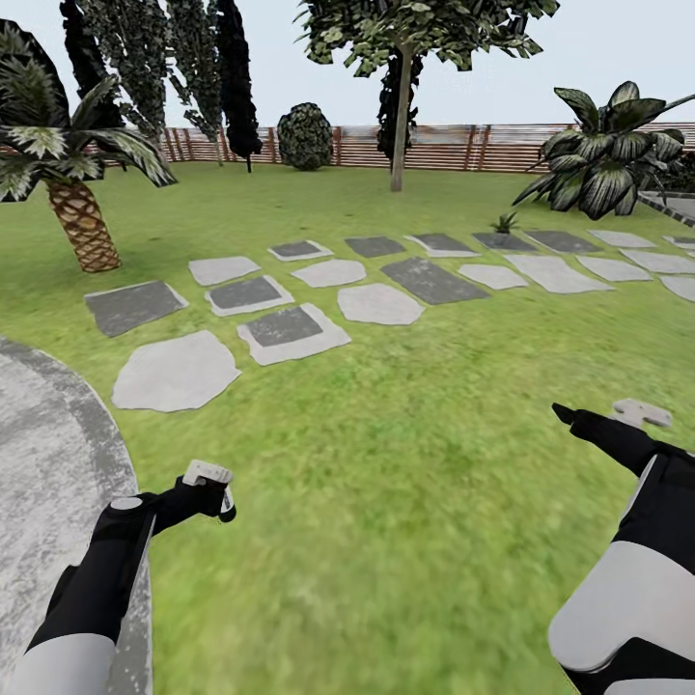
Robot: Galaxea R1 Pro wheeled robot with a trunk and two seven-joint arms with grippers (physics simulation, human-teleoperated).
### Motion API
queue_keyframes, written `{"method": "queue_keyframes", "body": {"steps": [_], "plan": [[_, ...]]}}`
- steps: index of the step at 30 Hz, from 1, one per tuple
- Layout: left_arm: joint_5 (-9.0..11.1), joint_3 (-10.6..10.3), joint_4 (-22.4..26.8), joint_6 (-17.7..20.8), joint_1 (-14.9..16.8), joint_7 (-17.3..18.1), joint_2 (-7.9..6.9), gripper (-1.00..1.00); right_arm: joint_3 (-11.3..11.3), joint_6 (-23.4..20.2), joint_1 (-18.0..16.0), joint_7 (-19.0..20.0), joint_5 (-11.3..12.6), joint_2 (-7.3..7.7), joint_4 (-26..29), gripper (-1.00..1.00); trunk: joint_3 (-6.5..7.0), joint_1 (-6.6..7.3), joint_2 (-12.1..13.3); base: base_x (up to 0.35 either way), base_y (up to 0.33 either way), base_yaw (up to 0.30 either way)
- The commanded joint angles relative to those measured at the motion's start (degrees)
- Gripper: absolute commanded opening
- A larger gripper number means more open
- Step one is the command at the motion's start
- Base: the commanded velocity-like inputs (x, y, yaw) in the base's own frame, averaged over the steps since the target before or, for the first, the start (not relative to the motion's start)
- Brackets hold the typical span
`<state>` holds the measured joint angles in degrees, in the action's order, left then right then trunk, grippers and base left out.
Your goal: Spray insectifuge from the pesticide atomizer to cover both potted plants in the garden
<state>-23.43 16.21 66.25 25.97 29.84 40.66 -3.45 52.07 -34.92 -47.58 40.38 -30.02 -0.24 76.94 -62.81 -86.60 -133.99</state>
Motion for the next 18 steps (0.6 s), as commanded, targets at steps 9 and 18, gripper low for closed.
{"method": "queue_keyframes", "body": {"steps": [9,18], "plan": [[-0.3,0.14,0.11,0.27,0.04,0.47,0.03,-1.0,0.14,-0.06,-0.07,0.58,-0.57,-0.03,0.11,1.0,-0.05,-0.02,-0.02,0.309,-0.19,-0.173],[-0.3,0.14,0.11,0.28,0.04,0.47,0.03,-1.0,0.17,-0.06,-0.09,0.57,-0.57,-0.03,0.14,1.0,-0.05,-0.02,-0.02,0.32,-0.159,-0.068]]}}
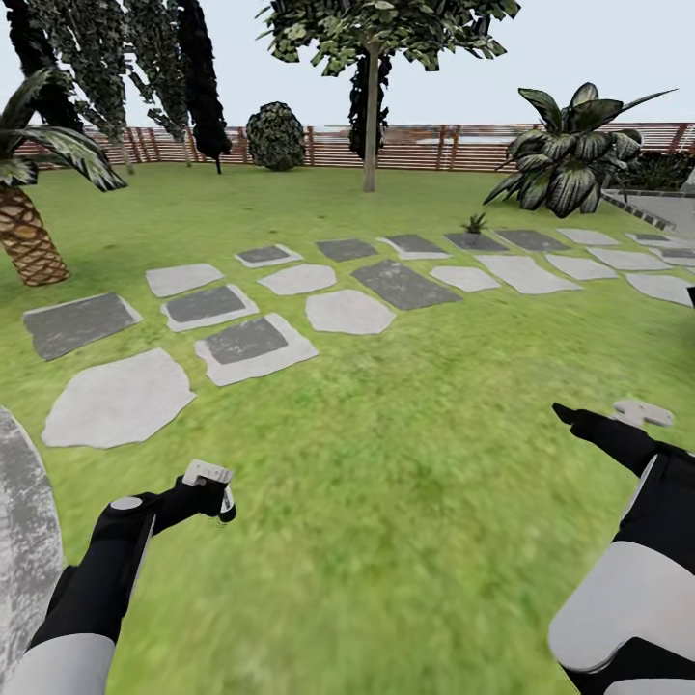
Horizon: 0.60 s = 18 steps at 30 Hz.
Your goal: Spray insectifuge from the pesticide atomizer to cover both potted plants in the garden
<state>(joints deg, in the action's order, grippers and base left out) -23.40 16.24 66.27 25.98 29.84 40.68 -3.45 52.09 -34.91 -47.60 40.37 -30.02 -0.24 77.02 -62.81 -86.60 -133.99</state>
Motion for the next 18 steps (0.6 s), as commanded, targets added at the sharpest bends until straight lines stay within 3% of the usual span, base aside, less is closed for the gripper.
{"method": "queue_keyframes", "body": {"steps": [1,18], "plan": [[-0.33,0.11,0.09,0.26,0.04,0.45,0.02,-1.0,0.13,-0.07,-0.06,0.58,-0.57,-0.03,0.06,1.0,-0.05,-0.03,-0.02,0.335,-0.108,-0.002],[-0.33,0.11,0.06,0.24,0.04,0.45,0.02,-1.0,0.14,-0.07,-0.09,0.59,-0.57,-0.03,0.01,1.0,-0.05,-0.03,-0.02,0.339,-0.087,0.0]]}}
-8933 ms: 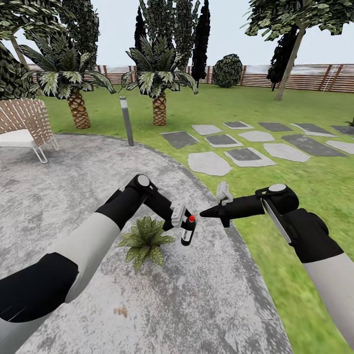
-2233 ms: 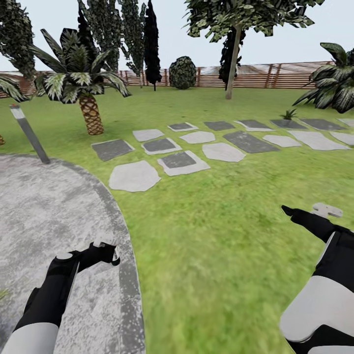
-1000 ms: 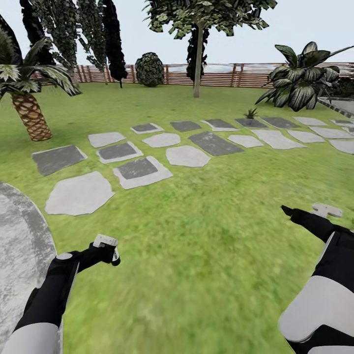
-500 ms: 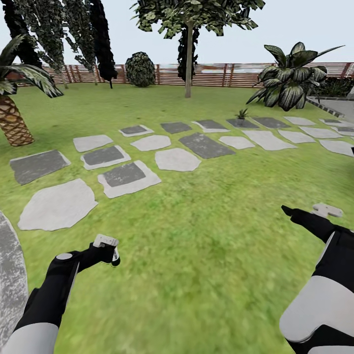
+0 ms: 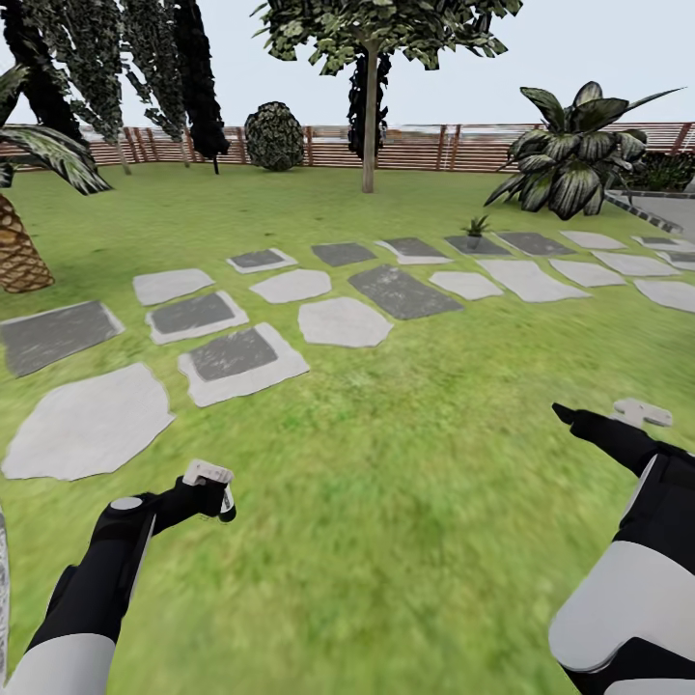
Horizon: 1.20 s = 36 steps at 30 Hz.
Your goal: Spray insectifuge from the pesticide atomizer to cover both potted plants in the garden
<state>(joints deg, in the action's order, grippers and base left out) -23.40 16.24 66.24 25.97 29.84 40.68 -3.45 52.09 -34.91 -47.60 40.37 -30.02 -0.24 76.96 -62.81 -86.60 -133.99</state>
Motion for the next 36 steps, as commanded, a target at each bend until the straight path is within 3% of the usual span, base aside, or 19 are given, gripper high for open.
{"method": "queue_keyframes", "body": {"steps": [1,36], "plan": [[-0.33,0.11,0.07,0.26,0.04,0.45,0.02,-1.0,0.13,-0.07,-0.07,0.58,-0.57,-0.03,0.05,1.0,-0.05,-0.03,-0.02,0.339,-0.084,0.0],[-0.33,0.11,0.03,0.27,0.04,0.45,0.02,-1.0,0.12,-0.07,-0.04,0.57,-0.57,-0.11,0.08,1.0,-0.05,-0.03,-0.02,0.34,-0.083,-0.042]]}}
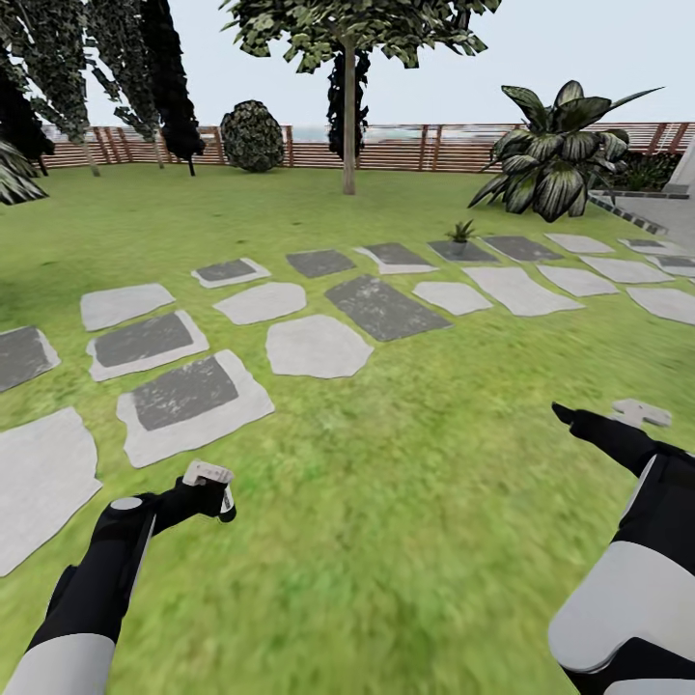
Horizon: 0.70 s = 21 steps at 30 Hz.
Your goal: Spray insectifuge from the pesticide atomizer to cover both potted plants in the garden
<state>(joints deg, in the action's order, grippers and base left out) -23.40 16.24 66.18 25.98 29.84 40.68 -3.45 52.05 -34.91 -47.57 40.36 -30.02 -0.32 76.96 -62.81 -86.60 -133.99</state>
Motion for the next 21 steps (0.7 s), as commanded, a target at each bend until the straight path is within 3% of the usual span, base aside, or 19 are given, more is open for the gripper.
{"method": "queue_keyframes", "body": {"steps": [1,21], "plan": [[-0.33,0.11,0.09,0.24,0.04,0.45,0.02,-1.0,0.15,-0.07,-0.08,0.57,-0.57,-0.03,0.06,1.0,-0.05,-0.03,-0.02,0.34,-0.083,0.0],[-0.33,0.11,0.09,0.28,0.04,0.45,0.02,-1.0,0.15,-0.07,-0.13,0.6,-0.57,-0.05,0.03,1.0,-0.05,-0.03,-0.02,0.339,-0.083,0.0]]}}
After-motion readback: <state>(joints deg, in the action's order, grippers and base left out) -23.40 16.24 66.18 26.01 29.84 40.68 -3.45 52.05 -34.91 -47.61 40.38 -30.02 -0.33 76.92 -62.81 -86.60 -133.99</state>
